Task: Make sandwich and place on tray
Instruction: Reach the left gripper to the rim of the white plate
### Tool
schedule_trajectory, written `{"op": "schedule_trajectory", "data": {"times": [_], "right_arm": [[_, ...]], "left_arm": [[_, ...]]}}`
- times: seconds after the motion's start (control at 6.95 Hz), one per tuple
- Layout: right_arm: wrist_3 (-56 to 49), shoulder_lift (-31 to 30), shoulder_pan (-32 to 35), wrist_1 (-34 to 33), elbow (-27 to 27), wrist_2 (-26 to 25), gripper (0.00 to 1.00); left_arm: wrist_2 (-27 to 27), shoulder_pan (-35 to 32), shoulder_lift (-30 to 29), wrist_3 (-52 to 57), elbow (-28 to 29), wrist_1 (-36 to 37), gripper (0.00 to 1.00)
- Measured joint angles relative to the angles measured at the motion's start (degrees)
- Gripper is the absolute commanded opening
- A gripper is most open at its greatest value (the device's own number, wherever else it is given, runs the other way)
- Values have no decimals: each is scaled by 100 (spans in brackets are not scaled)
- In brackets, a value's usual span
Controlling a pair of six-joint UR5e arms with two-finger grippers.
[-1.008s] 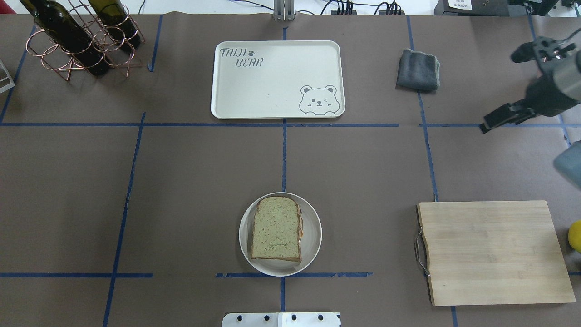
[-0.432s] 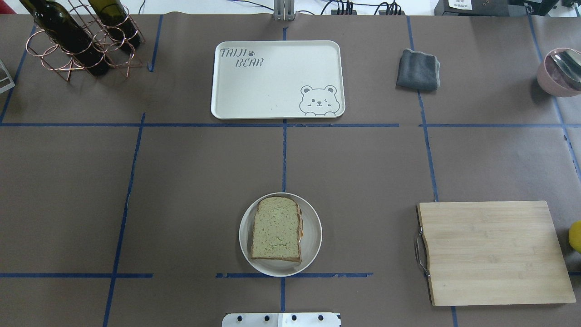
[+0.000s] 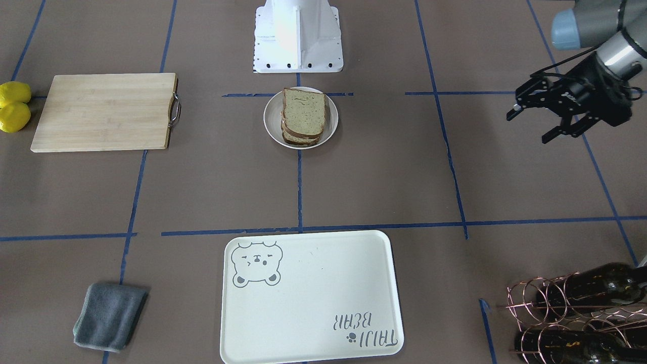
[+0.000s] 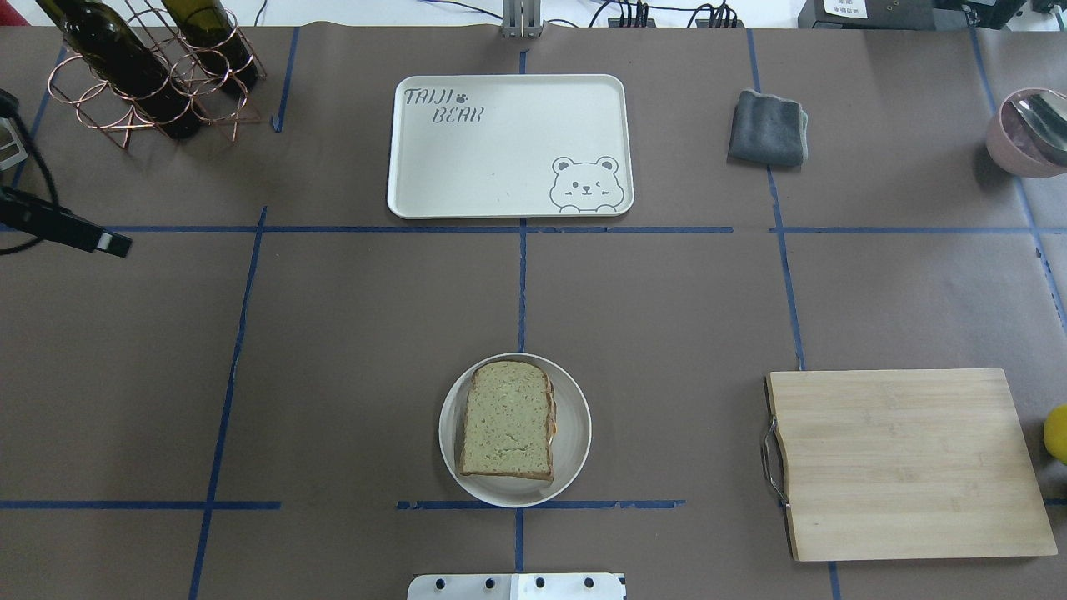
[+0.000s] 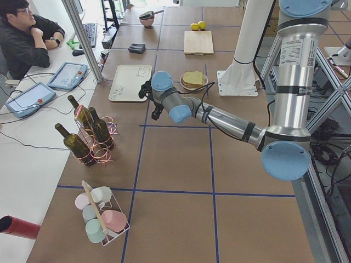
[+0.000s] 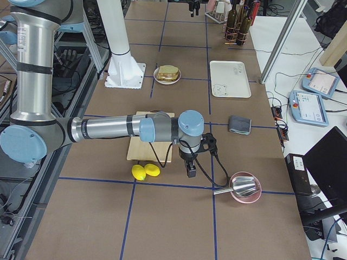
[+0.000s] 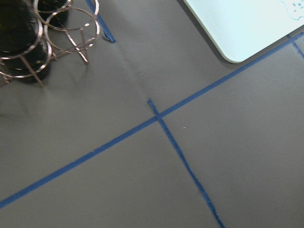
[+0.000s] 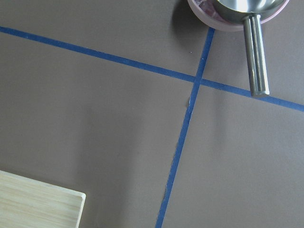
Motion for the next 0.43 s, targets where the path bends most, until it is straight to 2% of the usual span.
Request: {"op": "schedule_trajectory", "data": {"times": [0.14,0.43], "right_arm": [[7,-8,5,-4,2,1,100],[17,-40,9,3,3,1,100]], "left_arm": [[645,808,-11,-1194,-73,-496,100],[2166,2338,-278,-2856,-101,-956,84]]}}
